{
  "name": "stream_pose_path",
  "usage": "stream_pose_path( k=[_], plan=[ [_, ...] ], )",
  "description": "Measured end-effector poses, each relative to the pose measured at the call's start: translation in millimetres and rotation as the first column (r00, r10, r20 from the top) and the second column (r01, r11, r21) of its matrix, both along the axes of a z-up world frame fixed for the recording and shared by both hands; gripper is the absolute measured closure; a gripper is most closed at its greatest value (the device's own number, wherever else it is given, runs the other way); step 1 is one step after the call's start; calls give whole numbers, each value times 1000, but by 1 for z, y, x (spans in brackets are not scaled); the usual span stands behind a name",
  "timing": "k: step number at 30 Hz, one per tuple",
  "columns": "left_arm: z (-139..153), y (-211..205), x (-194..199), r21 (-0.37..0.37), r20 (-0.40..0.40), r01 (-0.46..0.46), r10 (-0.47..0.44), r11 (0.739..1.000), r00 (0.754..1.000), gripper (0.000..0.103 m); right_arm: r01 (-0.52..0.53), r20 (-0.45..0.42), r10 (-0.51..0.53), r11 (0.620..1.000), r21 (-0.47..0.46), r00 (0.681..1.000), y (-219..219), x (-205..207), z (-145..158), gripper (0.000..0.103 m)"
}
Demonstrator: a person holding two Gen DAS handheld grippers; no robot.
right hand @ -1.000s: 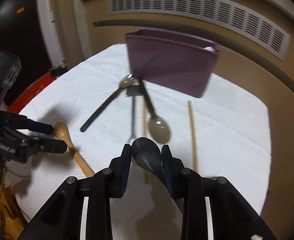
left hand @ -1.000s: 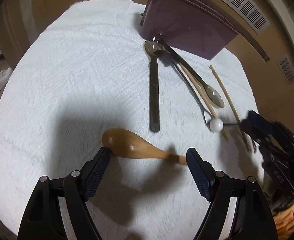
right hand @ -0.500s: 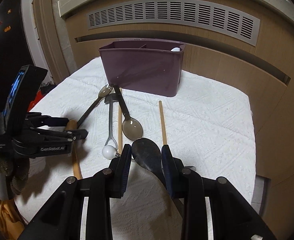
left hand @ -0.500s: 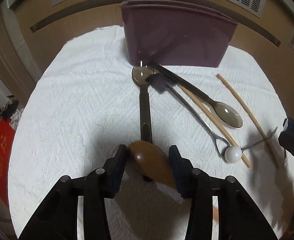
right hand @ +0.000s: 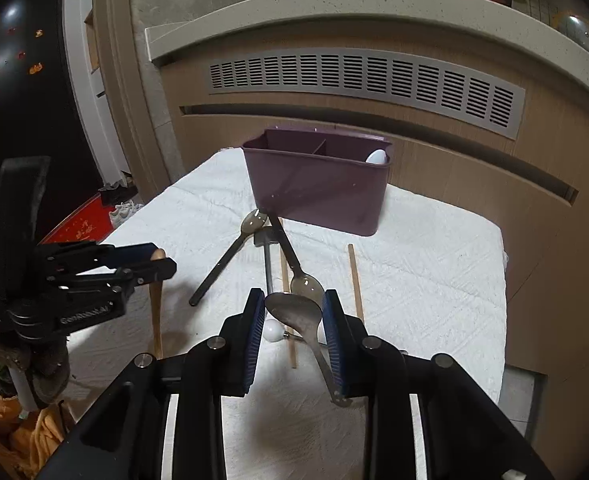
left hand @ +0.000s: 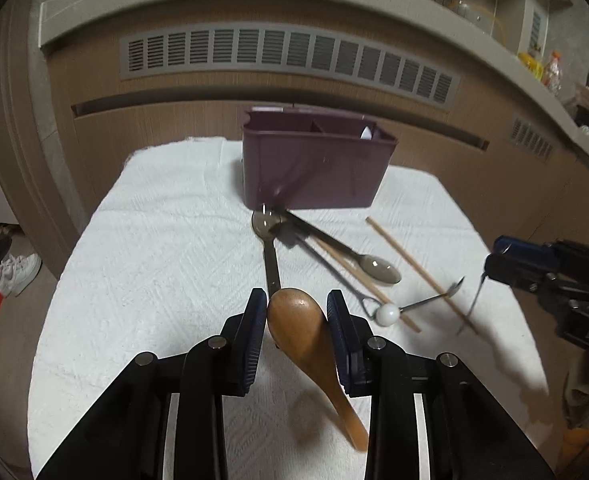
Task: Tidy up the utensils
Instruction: 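Lift both spoons and carry them over the purple caddy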
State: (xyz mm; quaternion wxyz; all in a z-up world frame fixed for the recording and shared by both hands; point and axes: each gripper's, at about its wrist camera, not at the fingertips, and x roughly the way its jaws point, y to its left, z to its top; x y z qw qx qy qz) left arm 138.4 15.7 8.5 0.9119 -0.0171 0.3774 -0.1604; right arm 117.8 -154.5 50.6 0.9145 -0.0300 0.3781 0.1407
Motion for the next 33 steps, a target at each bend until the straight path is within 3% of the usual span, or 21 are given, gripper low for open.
stream_pose_path(
  k=[7,19,26,33],
  plan=[
    [35,4,-22,-14,103,27,-26,1000,994,73,13,30,-13,1000,-4,999,4,-13,19,76],
    [84,-9,-65,48,258,66,-76,997,963,74,37,106,-36,999,-7,994,2,-40,61,76],
    [124,-20,-77,117,349,44,-82,992,934,74,33,173,-38,999,31,984,3,-47,98,76],
    [187,-30,-60,159,481,-6,-72,987,874,74,34,256,-62,993,114,965,-4,-25,159,76]
  ],
)
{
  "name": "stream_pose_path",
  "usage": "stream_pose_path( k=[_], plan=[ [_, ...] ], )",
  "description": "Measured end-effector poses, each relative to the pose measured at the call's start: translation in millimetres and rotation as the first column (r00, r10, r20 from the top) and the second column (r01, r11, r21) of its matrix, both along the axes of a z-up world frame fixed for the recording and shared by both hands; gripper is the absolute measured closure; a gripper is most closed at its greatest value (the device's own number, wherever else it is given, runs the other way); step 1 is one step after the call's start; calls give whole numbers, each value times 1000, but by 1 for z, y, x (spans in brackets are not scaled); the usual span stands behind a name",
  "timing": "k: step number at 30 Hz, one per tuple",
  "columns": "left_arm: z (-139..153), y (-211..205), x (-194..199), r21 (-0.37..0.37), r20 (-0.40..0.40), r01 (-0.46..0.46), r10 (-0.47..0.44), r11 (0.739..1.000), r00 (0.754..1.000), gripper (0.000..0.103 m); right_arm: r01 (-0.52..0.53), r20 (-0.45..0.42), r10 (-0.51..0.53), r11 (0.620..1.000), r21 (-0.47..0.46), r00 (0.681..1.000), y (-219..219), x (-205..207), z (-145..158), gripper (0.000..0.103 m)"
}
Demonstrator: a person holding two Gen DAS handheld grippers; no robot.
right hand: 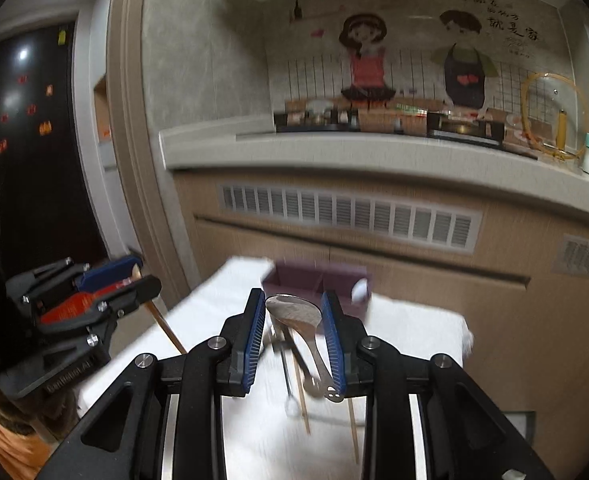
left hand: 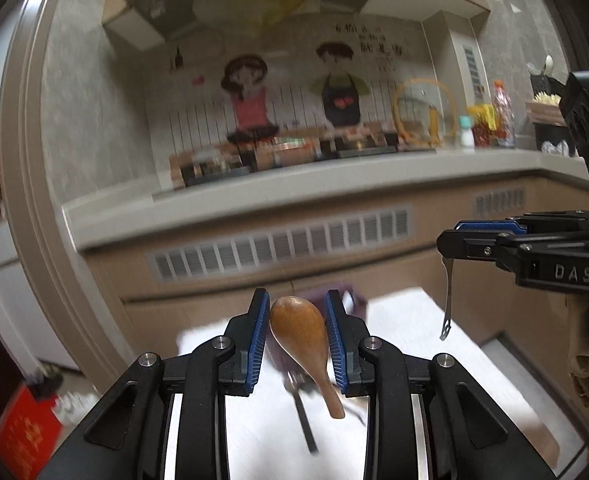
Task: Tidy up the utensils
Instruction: 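Lift both spoons and carry them over the purple caddy, then open both tools to drop the spoons into the caddy compartments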
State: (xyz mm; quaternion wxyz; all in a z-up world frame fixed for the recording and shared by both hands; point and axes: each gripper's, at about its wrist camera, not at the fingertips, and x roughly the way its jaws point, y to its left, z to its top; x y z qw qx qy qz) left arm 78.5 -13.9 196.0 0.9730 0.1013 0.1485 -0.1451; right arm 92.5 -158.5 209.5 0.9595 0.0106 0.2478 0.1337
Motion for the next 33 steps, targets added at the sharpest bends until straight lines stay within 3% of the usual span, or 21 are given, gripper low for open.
stream_pose_path(
  k=[7,12,16,20,27,31,33],
  plan=[
    [40,-10,56,20,92,-4,2,1000,996,74,14,76,-19,998,61,997,-11,55,47,76],
    [34,-24,120,57,97,-6,0,998,995,74,2,62,-7,997,80,998,-14,113,41,76],
    [13,-26,185,11,11,14,-14,1000,1000,74,13,-4,-13,996,86,1000,-20,165,10,76],
    [-33,-29,245,-15,-101,18,-20,1000,995,74,28,-109,-13,991,135,994,-32,215,-36,76],
    [-124,-31,315,-26,-341,7,-15,1000,940,74,56,-300,-8,987,152,954,-35,269,-119,76],
    [-146,-21,332,-107,-430,-1,-45,994,901,65,33,-364,20,990,140,931,-28,280,-150,74],
    [-146,-15,331,-124,-431,-24,-32,992,902,58,37,-358,5,993,110,934,-25,279,-156,72]
  ],
)
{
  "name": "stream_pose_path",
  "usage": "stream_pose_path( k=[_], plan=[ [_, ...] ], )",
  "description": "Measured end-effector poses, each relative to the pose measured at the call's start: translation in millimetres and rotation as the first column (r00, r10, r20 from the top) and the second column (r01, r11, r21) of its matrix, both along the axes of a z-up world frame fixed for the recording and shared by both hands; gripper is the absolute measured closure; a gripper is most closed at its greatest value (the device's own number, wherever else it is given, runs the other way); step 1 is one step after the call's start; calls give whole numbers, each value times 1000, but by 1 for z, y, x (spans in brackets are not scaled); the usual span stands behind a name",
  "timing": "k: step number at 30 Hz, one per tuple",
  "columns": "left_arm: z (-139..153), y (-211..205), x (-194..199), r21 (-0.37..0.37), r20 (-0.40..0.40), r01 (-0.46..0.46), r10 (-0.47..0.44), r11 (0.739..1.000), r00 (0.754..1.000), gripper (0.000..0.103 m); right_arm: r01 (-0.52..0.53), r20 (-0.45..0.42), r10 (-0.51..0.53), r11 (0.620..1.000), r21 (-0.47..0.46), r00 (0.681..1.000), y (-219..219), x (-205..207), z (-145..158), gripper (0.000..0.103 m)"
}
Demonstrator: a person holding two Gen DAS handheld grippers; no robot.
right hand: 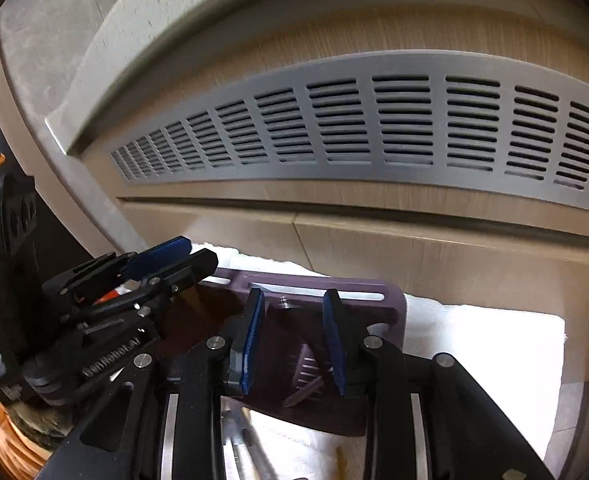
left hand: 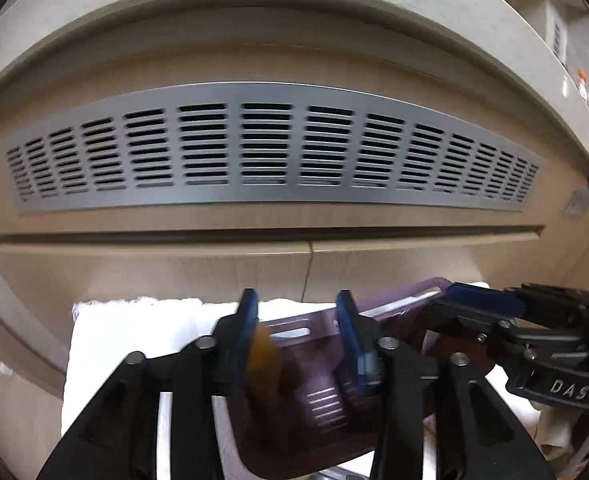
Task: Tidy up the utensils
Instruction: 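Open both tools to drop the spoons into the caddy compartments, then grasp the long-handled metal spoon by its handle with the left tool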
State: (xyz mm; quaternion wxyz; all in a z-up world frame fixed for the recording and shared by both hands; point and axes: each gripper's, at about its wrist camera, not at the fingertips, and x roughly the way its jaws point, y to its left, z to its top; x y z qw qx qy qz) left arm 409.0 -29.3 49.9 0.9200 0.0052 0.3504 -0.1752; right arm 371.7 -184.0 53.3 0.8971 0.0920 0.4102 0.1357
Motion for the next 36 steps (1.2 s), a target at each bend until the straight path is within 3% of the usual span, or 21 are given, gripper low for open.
stream_pose_path(
  k=[7,11,15,18,25,29,36],
  plan=[
    [14,20,-45,11,49,-38,37,999,998,45,36,92,-24,991,-129,996,-2,-36,12,72],
    [14,27,-82,34,53,-41,39,999,998,41,26,88,-11,984,-176,996,-7,-63,14,71],
    [-7,34,-117,54,3,-42,42,998,999,37,-18,50,30,972,-236,998,0,-92,-2,61],
    [-36,35,-132,57,-82,-14,19,998,996,37,-84,-11,84,958,-275,996,14,-113,-26,60],
    [-79,30,-142,58,-189,23,-11,998,982,37,-206,-136,174,937,-282,975,51,-127,-73,60],
    [-91,25,-134,66,-210,48,-34,997,977,39,-177,-87,158,941,-288,984,56,-129,-68,60],
    [-115,16,-102,120,-240,-4,33,993,970,45,-126,-62,112,939,-321,992,37,-142,-69,60]
  ],
)
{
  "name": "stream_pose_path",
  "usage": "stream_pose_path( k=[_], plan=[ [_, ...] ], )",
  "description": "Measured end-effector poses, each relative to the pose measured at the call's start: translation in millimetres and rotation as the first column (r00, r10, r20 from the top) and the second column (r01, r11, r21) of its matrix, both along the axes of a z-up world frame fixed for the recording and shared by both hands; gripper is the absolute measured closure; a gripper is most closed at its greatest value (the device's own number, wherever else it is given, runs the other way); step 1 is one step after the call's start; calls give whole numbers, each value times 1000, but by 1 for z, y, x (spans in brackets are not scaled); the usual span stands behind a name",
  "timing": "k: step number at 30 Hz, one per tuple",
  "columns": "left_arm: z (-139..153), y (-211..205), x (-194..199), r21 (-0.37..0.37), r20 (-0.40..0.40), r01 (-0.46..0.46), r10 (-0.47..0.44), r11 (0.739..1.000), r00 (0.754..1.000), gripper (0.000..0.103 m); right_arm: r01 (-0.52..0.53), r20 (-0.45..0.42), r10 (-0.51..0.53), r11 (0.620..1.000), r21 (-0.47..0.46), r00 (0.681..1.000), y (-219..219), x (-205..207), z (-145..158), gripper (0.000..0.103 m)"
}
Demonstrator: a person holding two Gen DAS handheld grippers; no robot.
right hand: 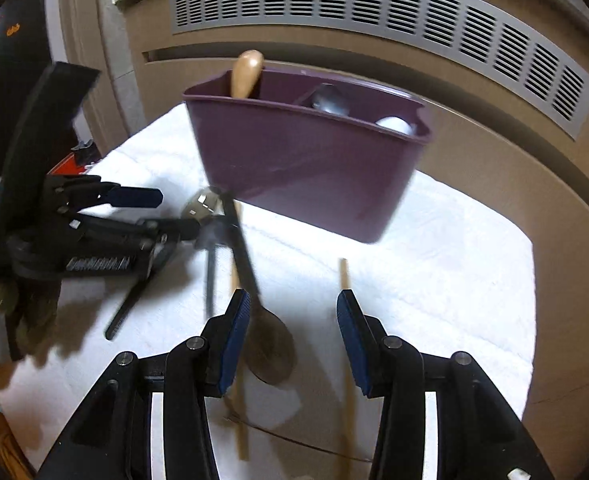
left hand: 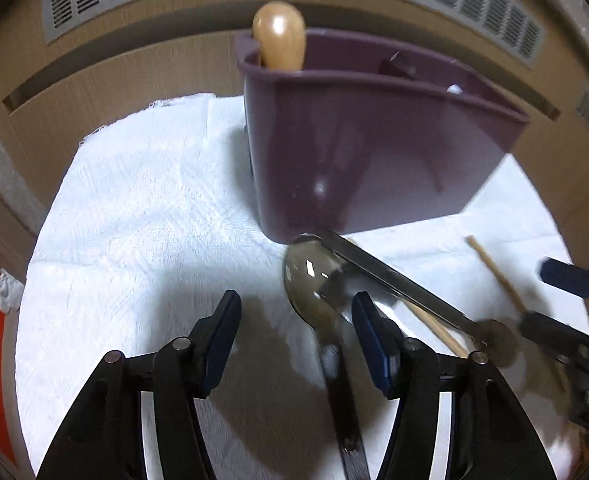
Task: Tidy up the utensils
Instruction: 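Grasp the long-handled metal spoon by its handle with the left tool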
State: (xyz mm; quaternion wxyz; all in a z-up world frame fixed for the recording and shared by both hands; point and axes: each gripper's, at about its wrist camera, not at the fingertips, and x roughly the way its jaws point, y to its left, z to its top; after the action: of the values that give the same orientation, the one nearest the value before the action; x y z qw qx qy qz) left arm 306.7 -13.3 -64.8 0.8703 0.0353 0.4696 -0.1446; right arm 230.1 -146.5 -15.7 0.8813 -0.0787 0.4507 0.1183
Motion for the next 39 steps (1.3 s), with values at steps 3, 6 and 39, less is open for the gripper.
stream_pose_path(
  k=[3,6,39],
  plan=[
    [0,-5,9,3,-3,-10,10,1000,1000,46,18,-6,-18,1000,3,1000,-11,-3,-3,59],
    [0,-11,13,-10,-20,10,-10,1000,1000,46,35,-17,-35,999,10,999,-17,-2,-9,56],
    [42,70,-82,-200,46,-25,35,979,998,70,-138,-67,132,986,-94,989,30,29,-6,63]
  ],
)
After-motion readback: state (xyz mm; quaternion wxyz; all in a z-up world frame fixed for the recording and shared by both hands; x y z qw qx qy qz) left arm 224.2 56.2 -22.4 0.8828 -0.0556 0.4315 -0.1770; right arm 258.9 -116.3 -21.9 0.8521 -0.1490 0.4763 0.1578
